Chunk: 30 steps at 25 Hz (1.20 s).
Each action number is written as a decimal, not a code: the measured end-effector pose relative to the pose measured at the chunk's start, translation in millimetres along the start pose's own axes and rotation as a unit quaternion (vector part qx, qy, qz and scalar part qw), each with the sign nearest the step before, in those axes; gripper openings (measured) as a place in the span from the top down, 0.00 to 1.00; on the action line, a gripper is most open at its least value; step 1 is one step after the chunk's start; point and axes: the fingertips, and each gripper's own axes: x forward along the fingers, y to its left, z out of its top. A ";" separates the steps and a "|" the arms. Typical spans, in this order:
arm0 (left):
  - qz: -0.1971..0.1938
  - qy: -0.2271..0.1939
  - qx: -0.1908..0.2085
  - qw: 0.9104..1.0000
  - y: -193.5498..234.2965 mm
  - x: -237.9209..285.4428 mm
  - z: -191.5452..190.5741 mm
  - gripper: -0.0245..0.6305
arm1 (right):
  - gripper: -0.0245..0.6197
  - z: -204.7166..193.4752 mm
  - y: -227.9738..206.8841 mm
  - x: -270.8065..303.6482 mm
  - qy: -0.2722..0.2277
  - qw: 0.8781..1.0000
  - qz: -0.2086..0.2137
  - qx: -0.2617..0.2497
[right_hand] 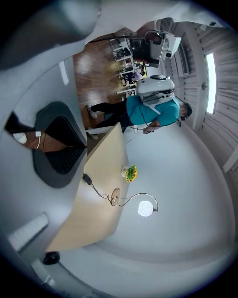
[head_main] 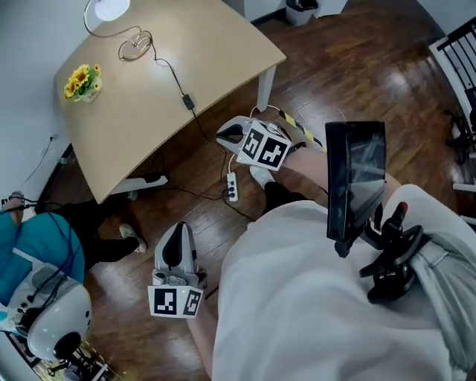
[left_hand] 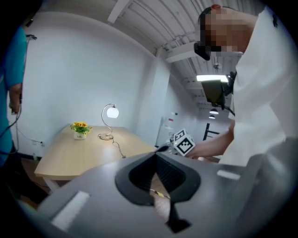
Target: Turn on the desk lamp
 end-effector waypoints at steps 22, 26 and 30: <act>-0.119 0.015 0.041 0.992 -119.8 -88.9 -63.6 0.93 | 0.95 -52.3 161.5 -214.9 -0.031 0.993 -0.107 0.034; -0.123 0.015 0.041 0.992 -169.1 -77.0 -63.8 0.93 | 0.95 -73.8 165.5 -259.9 -0.038 0.993 -0.107 0.036; -0.125 0.020 0.045 0.991 -224.7 -64.8 -76.1 0.93 | 0.95 -104.5 167.3 -305.1 -0.049 0.992 -0.108 0.039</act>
